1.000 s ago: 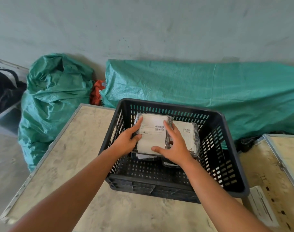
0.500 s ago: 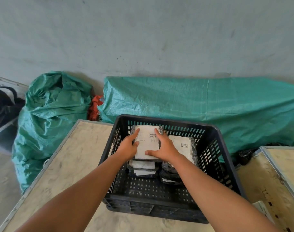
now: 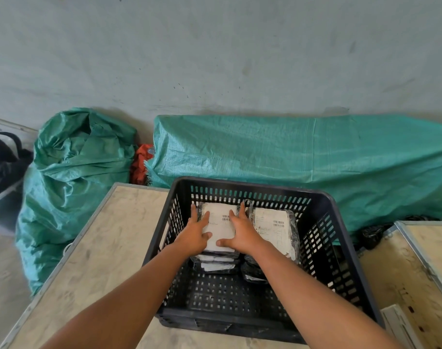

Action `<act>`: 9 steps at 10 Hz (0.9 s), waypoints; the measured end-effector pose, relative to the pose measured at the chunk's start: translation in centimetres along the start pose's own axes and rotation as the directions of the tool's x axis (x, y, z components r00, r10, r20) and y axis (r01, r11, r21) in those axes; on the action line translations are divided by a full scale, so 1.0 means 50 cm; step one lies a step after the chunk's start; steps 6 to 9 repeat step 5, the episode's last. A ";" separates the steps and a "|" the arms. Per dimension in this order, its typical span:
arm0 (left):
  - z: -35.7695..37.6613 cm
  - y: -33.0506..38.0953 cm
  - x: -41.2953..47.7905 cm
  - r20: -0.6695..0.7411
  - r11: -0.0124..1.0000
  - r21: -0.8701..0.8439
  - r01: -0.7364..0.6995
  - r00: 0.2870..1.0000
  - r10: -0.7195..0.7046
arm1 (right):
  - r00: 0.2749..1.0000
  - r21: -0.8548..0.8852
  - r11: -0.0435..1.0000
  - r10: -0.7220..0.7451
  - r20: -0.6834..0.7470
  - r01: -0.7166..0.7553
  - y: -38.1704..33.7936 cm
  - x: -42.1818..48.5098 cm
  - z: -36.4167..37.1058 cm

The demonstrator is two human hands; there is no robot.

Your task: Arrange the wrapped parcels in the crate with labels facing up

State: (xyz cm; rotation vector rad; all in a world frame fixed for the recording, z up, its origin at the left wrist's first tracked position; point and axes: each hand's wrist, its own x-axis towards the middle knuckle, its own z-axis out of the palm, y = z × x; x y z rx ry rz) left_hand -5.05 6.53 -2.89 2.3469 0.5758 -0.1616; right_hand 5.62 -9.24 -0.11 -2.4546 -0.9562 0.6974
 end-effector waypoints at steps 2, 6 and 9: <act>-0.009 0.011 0.003 0.047 0.996 0.091 0.012 0.999 -0.017 | 1.000 -0.077 0.997 -0.009 -0.008 0.008 -0.011 -0.013 -0.002; -0.096 0.117 -0.057 -0.092 0.995 -0.025 -0.094 0.992 0.091 | 0.974 0.159 0.982 -0.065 -0.217 0.101 -0.019 -0.091 -0.097; -0.096 0.117 -0.057 -0.092 0.995 -0.025 -0.094 0.992 0.091 | 0.974 0.159 0.982 -0.065 -0.217 0.101 -0.019 -0.091 -0.097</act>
